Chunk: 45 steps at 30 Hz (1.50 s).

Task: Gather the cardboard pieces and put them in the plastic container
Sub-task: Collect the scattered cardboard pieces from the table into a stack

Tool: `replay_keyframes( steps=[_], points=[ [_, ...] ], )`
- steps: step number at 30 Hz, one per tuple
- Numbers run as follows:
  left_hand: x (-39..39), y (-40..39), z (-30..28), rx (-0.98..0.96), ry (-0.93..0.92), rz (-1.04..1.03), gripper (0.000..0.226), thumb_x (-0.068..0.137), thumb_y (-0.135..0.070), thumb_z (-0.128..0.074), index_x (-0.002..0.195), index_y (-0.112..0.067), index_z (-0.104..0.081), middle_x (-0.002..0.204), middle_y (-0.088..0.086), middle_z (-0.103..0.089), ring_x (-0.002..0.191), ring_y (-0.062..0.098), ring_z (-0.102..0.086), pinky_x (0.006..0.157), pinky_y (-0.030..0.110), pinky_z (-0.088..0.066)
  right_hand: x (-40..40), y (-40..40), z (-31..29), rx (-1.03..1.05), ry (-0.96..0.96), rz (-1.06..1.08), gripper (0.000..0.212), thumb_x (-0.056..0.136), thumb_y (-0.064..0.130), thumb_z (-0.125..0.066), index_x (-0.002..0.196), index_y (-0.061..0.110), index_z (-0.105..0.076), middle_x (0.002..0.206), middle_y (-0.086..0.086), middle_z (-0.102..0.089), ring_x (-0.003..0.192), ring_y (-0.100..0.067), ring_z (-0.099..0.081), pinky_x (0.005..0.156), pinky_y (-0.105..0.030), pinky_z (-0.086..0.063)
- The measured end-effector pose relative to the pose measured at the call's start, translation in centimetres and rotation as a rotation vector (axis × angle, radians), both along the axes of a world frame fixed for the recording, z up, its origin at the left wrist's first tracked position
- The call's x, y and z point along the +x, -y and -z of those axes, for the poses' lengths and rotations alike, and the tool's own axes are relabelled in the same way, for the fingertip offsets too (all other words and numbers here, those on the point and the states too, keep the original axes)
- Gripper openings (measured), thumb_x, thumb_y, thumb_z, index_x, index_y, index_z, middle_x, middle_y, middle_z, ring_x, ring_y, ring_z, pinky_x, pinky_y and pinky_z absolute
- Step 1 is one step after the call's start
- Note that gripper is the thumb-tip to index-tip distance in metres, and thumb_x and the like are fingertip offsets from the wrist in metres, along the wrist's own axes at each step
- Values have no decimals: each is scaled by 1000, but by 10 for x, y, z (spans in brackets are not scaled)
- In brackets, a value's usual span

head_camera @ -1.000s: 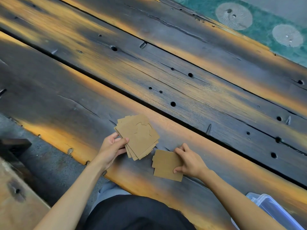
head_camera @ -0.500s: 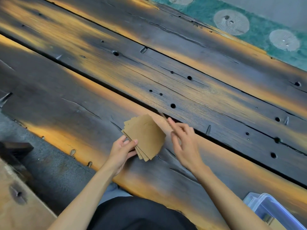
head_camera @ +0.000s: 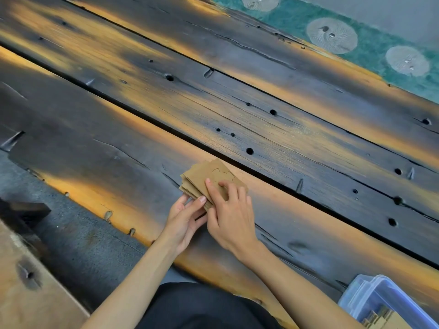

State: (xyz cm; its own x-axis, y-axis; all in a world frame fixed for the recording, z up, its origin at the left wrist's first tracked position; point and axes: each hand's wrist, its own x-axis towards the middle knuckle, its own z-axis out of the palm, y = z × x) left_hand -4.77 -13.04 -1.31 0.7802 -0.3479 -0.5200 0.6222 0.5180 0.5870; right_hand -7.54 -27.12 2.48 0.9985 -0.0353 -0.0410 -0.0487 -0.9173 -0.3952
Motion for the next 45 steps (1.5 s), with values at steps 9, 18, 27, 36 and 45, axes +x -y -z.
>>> replay_keyframes(
  steps=[9,18,27,36,45],
  points=[
    [-6,4,-2,-9,-55,-43,49,93,-5,-67,140,-10,-55,139,17,-64,128,30,-63,86,34,-60,1,-5,3,31,-12,-8,62,90,40,-43,150,26,-45,137,-12,-47,114,-28,-44,91,-45,-43],
    [-11,3,-6,120,-82,-56,30,93,5,-61,118,-12,-60,113,14,-77,102,30,-75,76,42,-63,-12,24,7,486,-66,165,49,96,30,-54,144,21,-53,139,2,-47,128,-17,-35,113,-40,-35],
    [-17,-6,-2,105,-97,68,31,93,5,-60,118,-12,-60,115,14,-77,107,31,-74,78,43,-63,-42,20,9,1525,-293,876,50,97,11,-65,144,16,-46,118,-9,-76,106,-26,-73,83,-43,-63],
    [-6,-15,1,263,-44,283,30,95,-7,-64,125,-8,-63,111,11,-78,103,22,-74,91,42,-60,-94,23,18,1399,-138,1006,45,98,7,-62,139,20,-52,110,-5,-79,99,-23,-75,80,-46,-62],
    [-10,43,-14,530,175,657,35,92,-10,-71,127,-12,-68,115,13,-77,97,19,-73,90,39,-58,-151,68,14,1292,-13,1113,38,96,4,-64,128,24,-63,118,-8,-75,112,-30,-70,95,-55,-57]
  ],
)
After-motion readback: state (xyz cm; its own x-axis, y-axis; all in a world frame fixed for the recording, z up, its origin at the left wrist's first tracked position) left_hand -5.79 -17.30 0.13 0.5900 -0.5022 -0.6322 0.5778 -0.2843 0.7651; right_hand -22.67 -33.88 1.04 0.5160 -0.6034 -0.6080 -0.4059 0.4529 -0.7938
